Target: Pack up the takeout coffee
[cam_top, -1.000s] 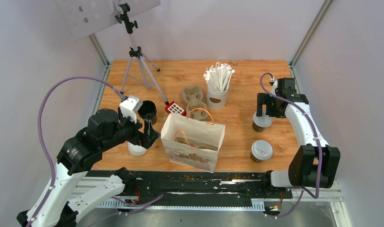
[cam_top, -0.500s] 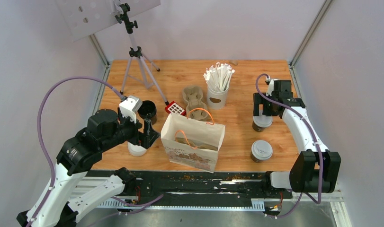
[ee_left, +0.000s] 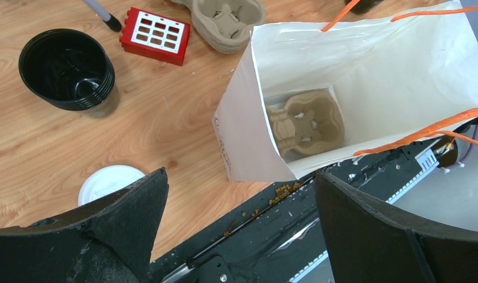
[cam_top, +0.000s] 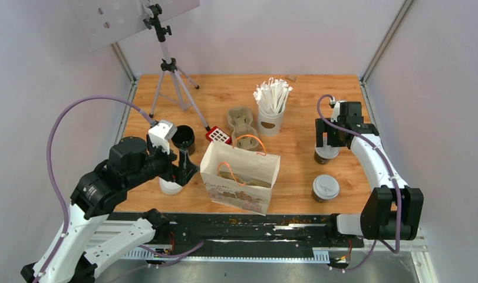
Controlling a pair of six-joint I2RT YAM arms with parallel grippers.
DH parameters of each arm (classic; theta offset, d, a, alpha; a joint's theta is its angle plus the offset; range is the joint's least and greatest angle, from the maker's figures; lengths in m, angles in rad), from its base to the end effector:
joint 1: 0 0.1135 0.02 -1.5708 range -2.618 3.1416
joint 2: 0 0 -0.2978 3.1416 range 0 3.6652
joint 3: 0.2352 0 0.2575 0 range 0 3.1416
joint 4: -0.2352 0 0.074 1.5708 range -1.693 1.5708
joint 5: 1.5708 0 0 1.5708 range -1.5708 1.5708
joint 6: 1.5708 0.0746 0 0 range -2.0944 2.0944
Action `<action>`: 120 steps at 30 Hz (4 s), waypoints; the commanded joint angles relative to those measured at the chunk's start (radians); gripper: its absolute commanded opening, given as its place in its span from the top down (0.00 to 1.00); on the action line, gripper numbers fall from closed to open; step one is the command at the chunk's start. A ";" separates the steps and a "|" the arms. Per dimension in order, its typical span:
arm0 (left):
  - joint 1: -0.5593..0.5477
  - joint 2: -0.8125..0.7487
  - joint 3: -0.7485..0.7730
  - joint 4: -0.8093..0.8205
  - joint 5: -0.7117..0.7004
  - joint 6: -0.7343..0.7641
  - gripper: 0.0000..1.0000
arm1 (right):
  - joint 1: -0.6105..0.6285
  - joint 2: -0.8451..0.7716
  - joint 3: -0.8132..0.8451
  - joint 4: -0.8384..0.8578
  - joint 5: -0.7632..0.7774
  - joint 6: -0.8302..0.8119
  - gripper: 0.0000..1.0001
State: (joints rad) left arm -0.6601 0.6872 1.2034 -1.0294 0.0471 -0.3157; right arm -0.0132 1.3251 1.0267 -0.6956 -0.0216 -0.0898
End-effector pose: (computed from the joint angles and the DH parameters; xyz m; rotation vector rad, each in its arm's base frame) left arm 0.0826 -0.0686 0.4053 0.3972 2.1110 -0.6330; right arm 0.2856 -0.0022 0.2615 -0.1064 2.5623 -0.0115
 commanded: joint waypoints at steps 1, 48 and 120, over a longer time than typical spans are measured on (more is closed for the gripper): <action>0.003 -0.003 0.001 0.017 0.011 0.003 0.00 | 0.004 0.012 0.000 0.022 -0.006 -0.015 0.08; 0.004 0.030 0.041 -0.028 0.041 0.031 0.00 | 0.007 0.006 0.049 -0.031 -0.035 -0.027 0.09; 0.003 0.037 0.087 -0.054 -0.044 0.006 0.04 | 0.084 0.028 0.117 -0.121 0.005 0.004 0.32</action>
State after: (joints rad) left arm -0.6601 0.6945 1.2346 -1.0851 0.0303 -0.3046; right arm 0.0391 1.3853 1.0756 -0.7708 -0.0097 -0.1093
